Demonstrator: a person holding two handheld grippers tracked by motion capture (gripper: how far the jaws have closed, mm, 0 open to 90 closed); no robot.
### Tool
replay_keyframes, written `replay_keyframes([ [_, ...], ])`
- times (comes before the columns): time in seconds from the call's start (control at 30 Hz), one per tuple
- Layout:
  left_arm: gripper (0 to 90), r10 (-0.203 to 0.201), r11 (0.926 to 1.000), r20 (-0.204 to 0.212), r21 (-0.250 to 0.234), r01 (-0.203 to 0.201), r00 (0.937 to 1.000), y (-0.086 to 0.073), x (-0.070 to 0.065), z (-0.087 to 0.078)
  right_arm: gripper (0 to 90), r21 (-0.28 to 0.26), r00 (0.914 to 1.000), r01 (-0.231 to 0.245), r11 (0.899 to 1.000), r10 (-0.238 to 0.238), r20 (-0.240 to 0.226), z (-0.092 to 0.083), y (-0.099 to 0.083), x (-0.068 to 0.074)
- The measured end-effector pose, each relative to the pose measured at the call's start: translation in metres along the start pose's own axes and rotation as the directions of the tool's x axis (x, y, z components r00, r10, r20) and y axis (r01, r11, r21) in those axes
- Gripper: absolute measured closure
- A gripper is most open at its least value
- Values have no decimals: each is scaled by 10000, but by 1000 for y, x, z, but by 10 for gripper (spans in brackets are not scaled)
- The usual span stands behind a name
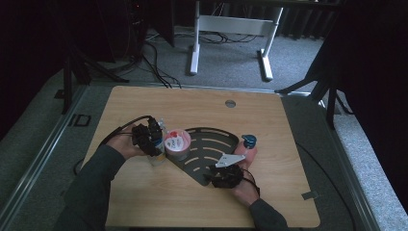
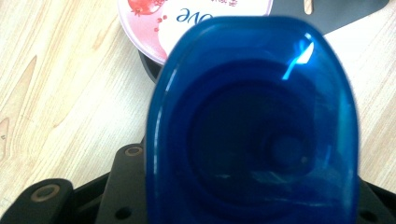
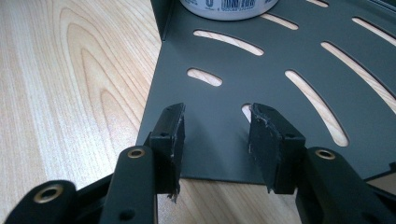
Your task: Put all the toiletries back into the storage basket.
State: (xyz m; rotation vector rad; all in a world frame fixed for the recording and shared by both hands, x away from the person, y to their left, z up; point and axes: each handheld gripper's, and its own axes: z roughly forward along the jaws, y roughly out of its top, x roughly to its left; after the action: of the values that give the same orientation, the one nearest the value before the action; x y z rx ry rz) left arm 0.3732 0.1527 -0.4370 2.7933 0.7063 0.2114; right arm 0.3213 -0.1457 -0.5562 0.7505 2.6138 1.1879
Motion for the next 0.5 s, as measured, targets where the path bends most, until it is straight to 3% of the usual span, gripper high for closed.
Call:
replay_keyframes([
  [0.5,558,401,9990,-34,-185,-402,9992,-3,-12,-1,552,-7,10000,3,10000,-3,-10,0,0,0],
])
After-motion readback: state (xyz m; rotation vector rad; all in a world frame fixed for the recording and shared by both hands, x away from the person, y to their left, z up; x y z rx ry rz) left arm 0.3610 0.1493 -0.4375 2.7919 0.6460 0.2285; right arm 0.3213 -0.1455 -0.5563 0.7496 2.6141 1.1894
